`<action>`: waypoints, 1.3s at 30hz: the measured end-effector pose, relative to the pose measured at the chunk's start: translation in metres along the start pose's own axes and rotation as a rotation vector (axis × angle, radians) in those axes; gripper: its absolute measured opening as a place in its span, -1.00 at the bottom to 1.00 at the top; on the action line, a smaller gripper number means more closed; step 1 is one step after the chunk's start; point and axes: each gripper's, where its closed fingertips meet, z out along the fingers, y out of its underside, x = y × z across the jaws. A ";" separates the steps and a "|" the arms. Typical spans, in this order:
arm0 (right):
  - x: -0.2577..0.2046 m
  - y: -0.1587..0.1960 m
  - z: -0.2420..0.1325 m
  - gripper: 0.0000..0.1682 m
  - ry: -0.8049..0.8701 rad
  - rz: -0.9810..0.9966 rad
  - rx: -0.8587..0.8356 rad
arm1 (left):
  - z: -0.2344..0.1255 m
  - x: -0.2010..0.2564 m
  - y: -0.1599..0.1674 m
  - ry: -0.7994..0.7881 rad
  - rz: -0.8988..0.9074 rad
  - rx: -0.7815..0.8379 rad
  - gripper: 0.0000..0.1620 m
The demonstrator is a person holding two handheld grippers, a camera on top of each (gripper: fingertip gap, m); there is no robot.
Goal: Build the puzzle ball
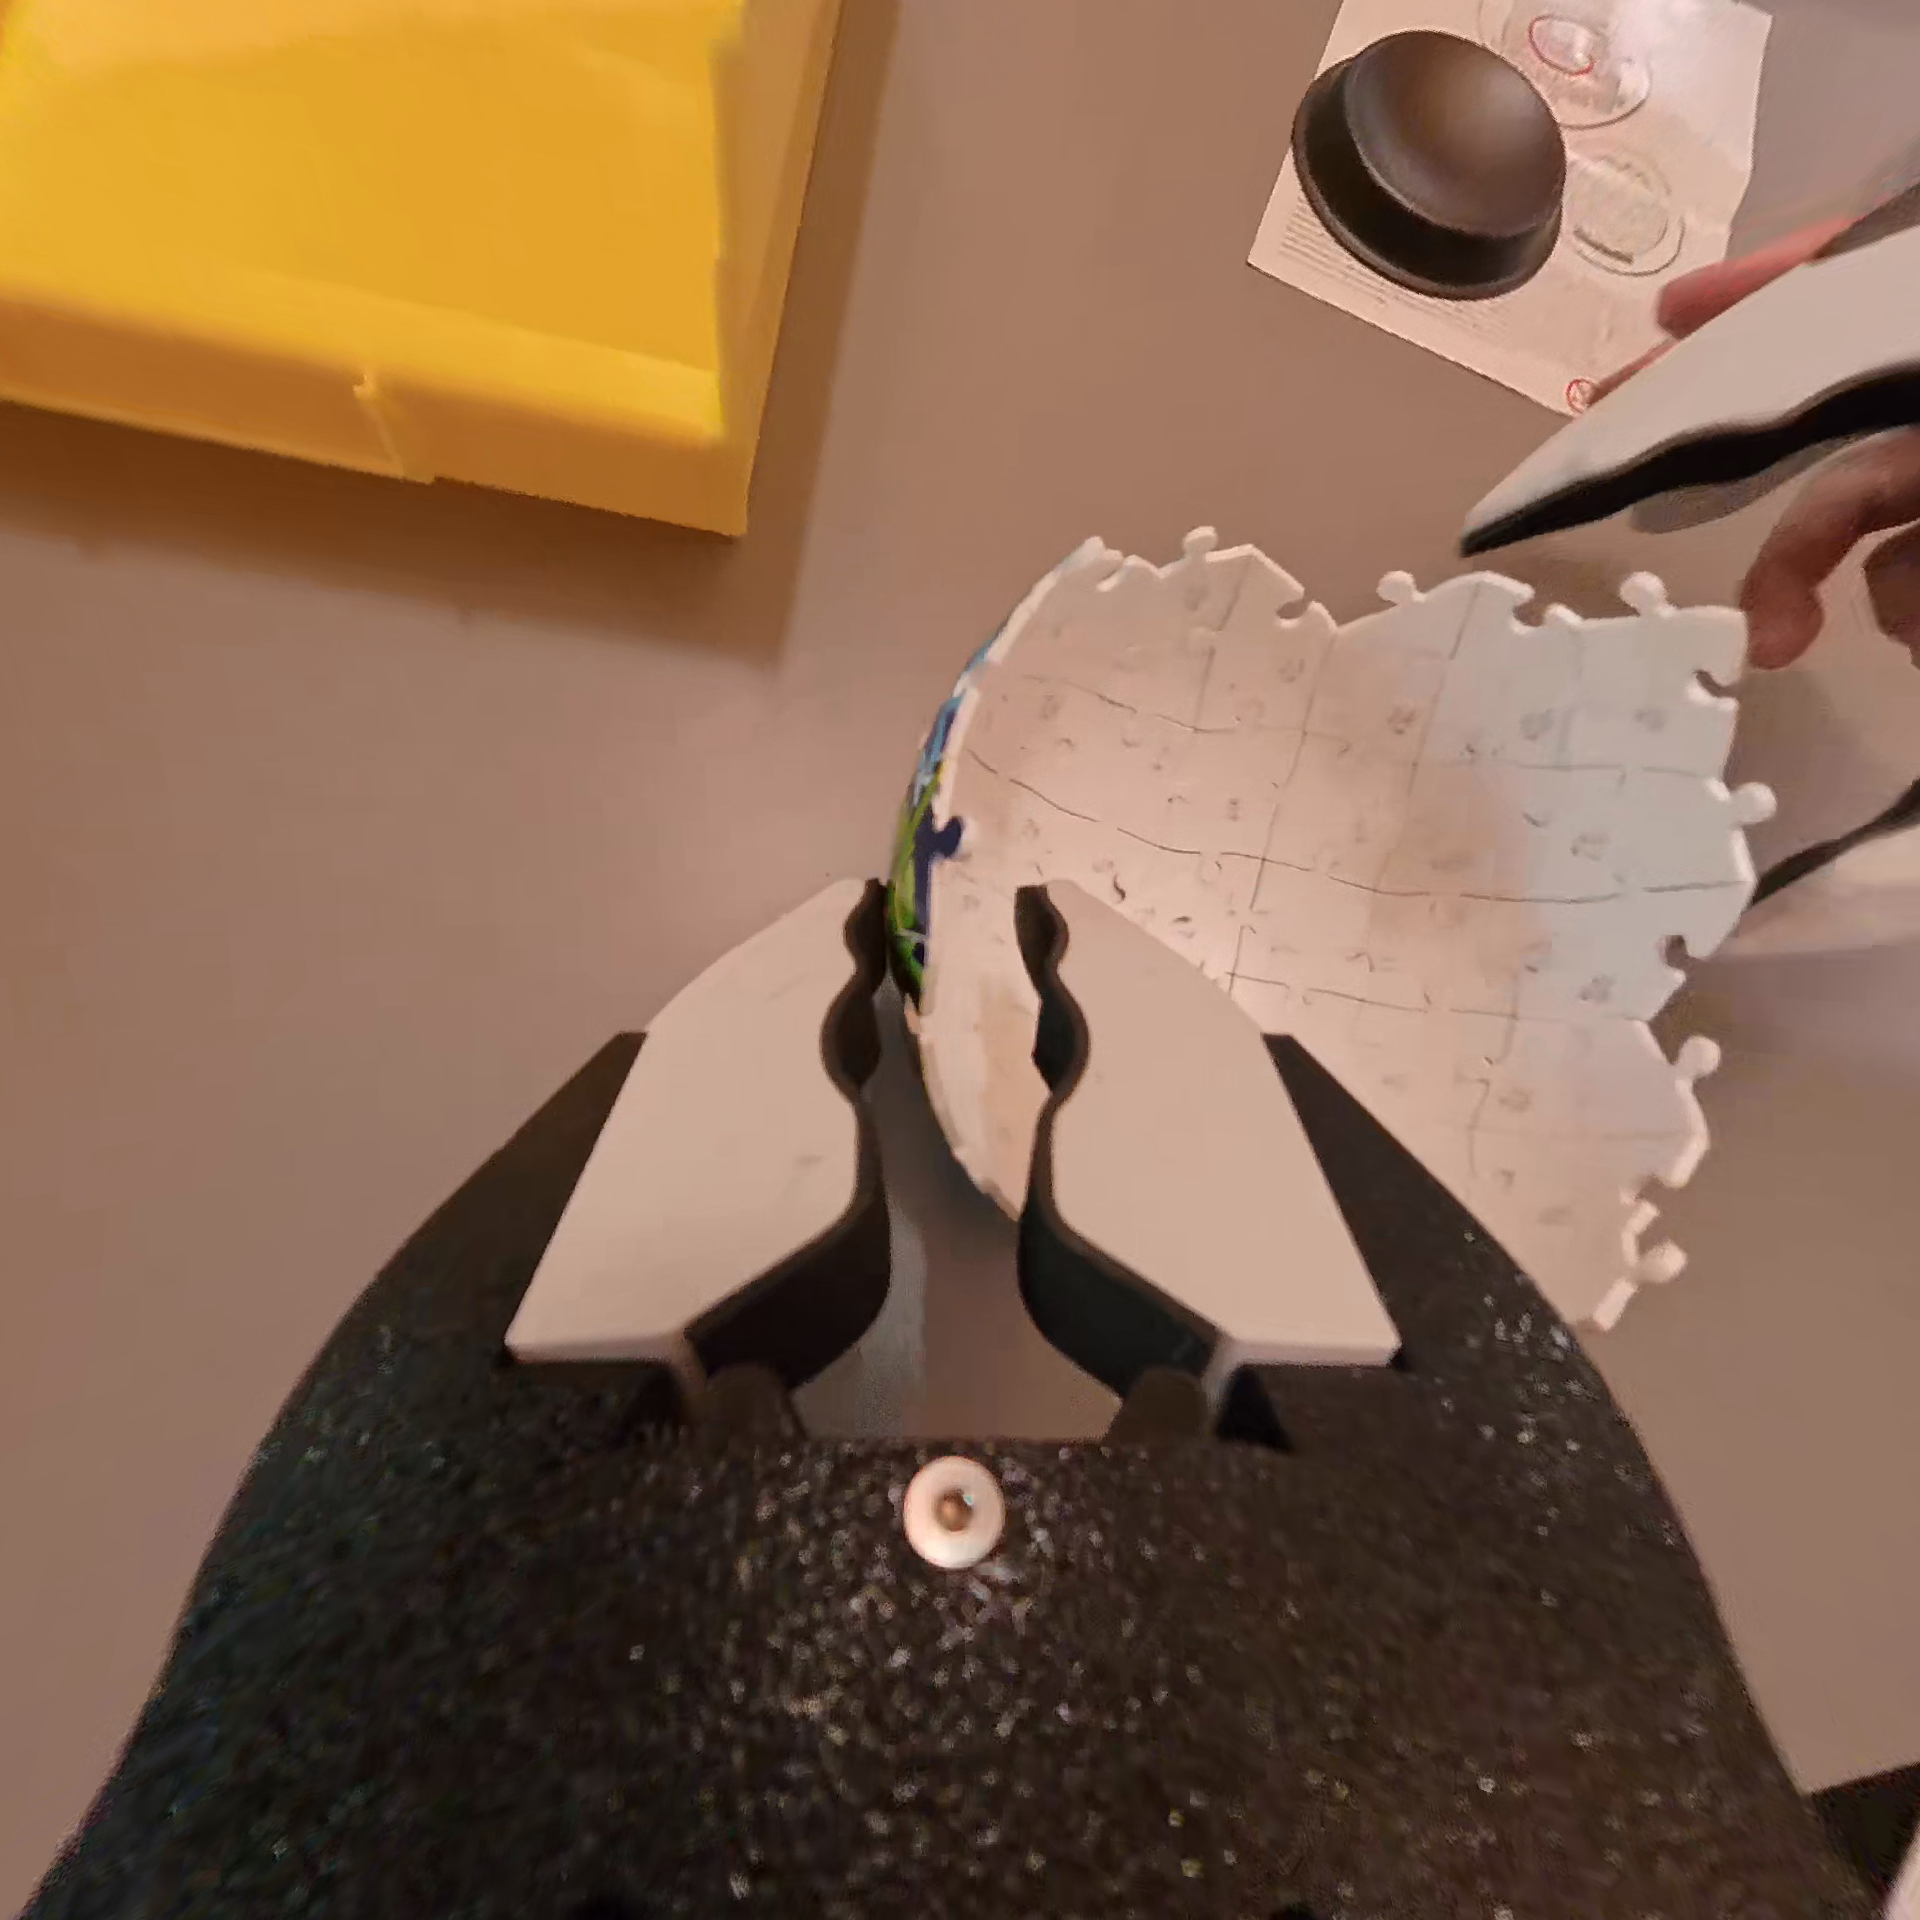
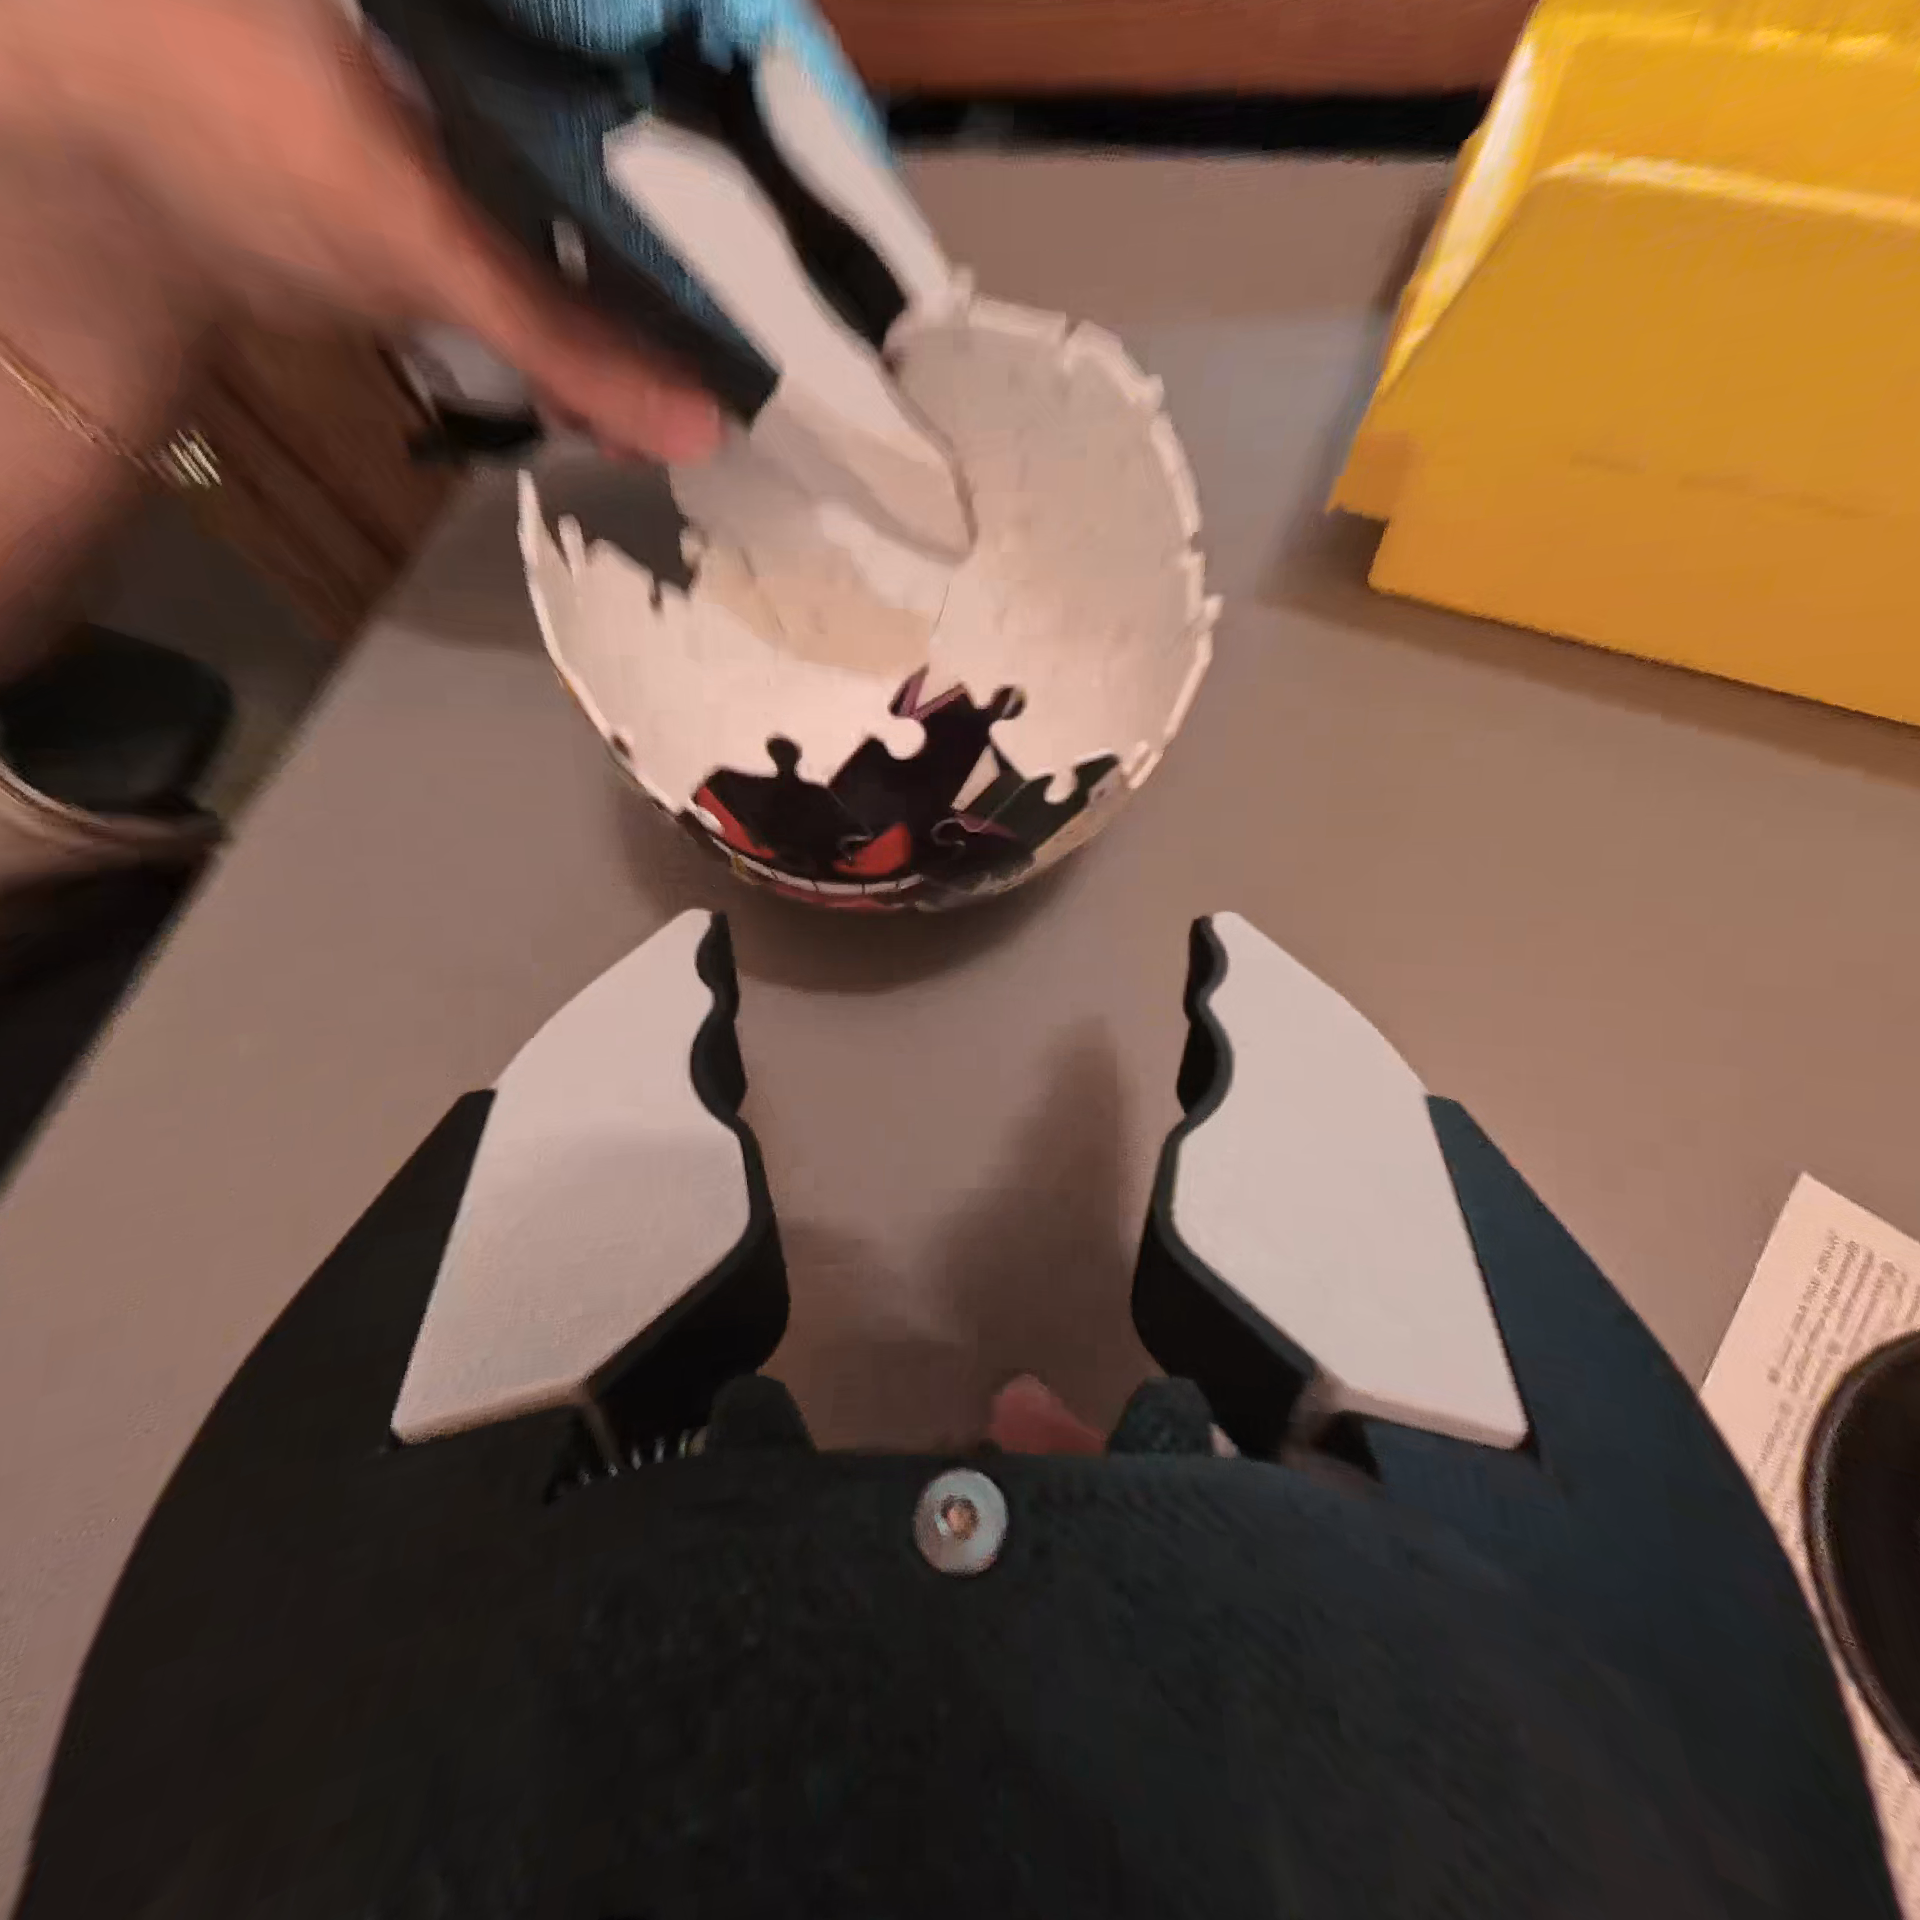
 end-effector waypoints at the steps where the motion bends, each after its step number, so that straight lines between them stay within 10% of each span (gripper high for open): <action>1: -0.003 0.009 0.010 0.03 0.025 -0.067 -0.056 | 0.001 0.002 -0.001 -0.001 0.033 0.009 -0.69; 7: -0.014 0.019 0.045 0.28 0.189 -0.311 -0.131 | 0.004 0.005 -0.007 -0.031 0.102 0.053 -0.64; 17: -0.026 0.008 0.045 -0.04 0.348 -0.345 -0.018 | -0.004 -0.010 0.007 0.027 -0.159 -0.028 -0.20; 26: -0.040 0.010 0.051 -0.05 0.275 -0.370 -0.058 | 0.003 -0.004 0.047 0.166 -0.164 -0.237 -0.74; 39: -0.034 0.009 0.049 0.03 0.284 -0.342 -0.032 | -0.001 -0.002 0.025 0.185 -0.093 -0.105 -0.91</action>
